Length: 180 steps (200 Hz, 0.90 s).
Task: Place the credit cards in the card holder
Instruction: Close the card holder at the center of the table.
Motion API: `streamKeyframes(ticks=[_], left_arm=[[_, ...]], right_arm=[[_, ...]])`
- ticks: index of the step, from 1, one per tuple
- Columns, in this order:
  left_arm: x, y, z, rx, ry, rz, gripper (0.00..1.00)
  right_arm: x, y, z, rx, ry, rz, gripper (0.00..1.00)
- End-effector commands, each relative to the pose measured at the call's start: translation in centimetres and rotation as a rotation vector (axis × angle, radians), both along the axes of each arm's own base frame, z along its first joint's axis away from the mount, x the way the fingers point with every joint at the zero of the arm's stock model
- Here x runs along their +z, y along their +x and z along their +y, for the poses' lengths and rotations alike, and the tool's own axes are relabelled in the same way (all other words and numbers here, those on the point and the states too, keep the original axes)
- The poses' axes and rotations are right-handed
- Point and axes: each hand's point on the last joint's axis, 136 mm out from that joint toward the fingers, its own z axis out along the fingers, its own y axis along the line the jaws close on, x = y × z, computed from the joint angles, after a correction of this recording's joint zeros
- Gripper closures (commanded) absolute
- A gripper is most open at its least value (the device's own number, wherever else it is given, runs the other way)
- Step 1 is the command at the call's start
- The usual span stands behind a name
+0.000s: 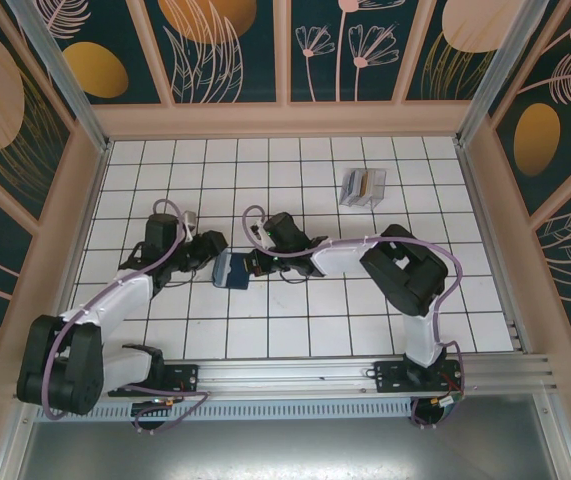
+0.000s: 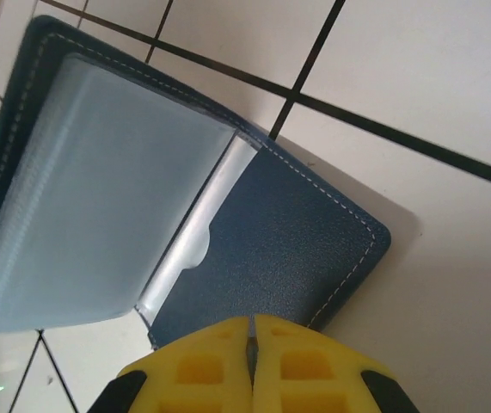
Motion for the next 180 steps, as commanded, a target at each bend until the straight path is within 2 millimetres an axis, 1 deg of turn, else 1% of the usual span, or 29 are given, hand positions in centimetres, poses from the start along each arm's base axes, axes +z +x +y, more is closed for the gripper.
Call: streamKeyframes(ticks=[1, 9, 20, 51, 78, 90, 103, 117, 132, 148, 162, 180], left_arm=[[1.0, 0.2, -2.9, -0.062, -0.066, 0.008, 0.55], [0.8, 0.2, -3.6, -0.077, -0.062, 0.016, 0.55], [0.2, 0.3, -4.0, -0.078, -0.052, 0.028, 0.55], [-1.1, 0.6, -4.4, -0.075, -0.067, 0.056, 0.57], [-1.5, 0.8, -4.7, -0.096, -0.062, 0.063, 0.56], [-1.3, 0.9, -5.3, -0.123, -0.088, 0.062, 0.55], [-1.5, 0.9, -5.8, -0.138, -0.115, 0.072, 0.55], [-2.1, 0.9, -5.8, -0.132, -0.118, 0.078, 0.56], [-2.8, 1.2, -5.4, -0.126, -0.066, 0.071, 0.56], [-3.8, 1.5, -4.7, -0.116, 0.0, 0.074, 0.55], [-4.6, 1.5, -4.8, -0.122, 0.0, 0.086, 0.55], [-5.6, 1.5, -5.1, -0.131, -0.005, 0.107, 0.56]], right_arm=[[1.4, 0.4, 0.4, -0.008, 0.146, 0.062, 1.0], [1.5, 0.5, 0.1, -0.018, 0.164, 0.075, 1.0], [1.6, 0.6, -0.4, -0.032, 0.182, 0.083, 1.0], [1.7, 0.9, -2.5, -0.089, 0.169, 0.078, 1.0], [1.3, 0.8, -3.7, -0.111, 0.133, 0.073, 1.0], [1.2, 0.9, -4.1, -0.121, 0.127, 0.072, 1.0], [1.3, 1.1, -4.3, -0.128, 0.127, 0.072, 1.0], [1.6, 1.3, -4.4, -0.137, 0.127, 0.063, 1.0], [1.8, 1.7, -4.6, -0.145, 0.133, 0.06, 1.0], [2.4, 1.8, -4.6, -0.146, 0.147, 0.055, 0.93], [2.8, 1.8, -4.6, -0.141, 0.151, 0.042, 0.85], [2.9, 2.0, -4.5, -0.137, 0.143, 0.042, 0.84]])
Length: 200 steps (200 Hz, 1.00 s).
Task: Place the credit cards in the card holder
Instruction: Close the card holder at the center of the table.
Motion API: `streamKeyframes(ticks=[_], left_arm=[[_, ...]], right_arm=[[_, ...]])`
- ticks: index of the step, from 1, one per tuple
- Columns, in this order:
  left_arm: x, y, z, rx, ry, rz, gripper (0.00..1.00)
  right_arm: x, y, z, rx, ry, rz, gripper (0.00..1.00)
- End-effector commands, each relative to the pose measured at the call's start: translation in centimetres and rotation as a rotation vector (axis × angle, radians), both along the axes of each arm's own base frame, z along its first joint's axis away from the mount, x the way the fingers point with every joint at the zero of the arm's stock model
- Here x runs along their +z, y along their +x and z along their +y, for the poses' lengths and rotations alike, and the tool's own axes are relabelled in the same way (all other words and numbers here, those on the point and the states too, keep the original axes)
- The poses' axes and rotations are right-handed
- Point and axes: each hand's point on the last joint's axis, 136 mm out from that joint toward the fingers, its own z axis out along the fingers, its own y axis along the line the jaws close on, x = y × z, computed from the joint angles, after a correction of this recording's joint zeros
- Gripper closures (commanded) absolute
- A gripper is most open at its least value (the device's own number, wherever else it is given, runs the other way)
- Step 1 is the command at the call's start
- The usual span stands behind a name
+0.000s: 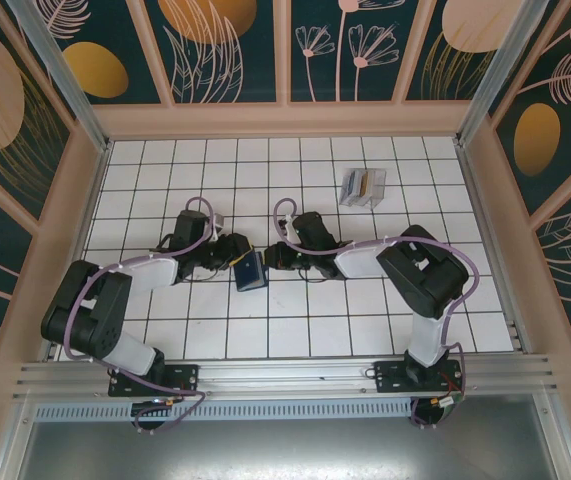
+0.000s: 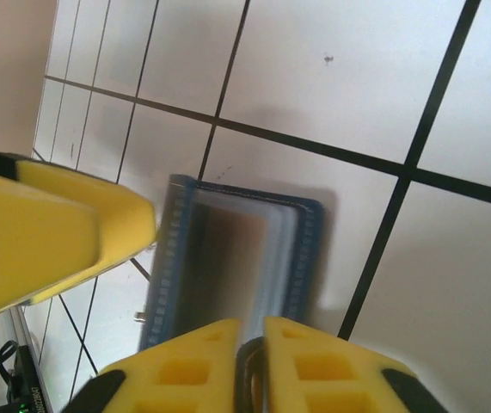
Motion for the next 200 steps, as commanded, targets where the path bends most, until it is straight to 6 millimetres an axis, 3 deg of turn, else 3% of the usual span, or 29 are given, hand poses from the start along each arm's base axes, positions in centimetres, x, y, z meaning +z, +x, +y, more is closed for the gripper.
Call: streamKeyframes(ticks=[1, 24, 57, 110, 170, 200], left_arm=[[-1.2, 0.3, -0.3, -0.023, 0.023, -0.002, 0.56], [-2.1, 0.4, -0.1, -0.006, 0.03, 0.023, 0.57], [-1.5, 0.6, 0.0, 0.025, 0.014, 0.022, 0.6], [-1.8, 0.5, 0.4, 0.061, 0.014, 0.034, 0.61], [-2.0, 0.1, 0.9, 0.083, 0.024, 0.028, 0.62], [-1.7, 0.1, 1.0, 0.09, 0.027, 0.025, 0.62]], right_arm=[[2.0, 0.5, 0.1, -0.001, 0.025, -0.041, 0.84], [1.9, 0.3, 0.4, 0.015, 0.03, -0.026, 0.85], [1.7, 0.1, 0.5, 0.014, 0.028, -0.012, 0.86], [2.1, 0.1, 0.5, 0.009, -0.015, -0.032, 0.76], [2.1, -0.3, 0.7, 0.021, -0.026, -0.039, 0.79], [2.6, -0.6, 0.8, 0.029, -0.023, -0.058, 0.67]])
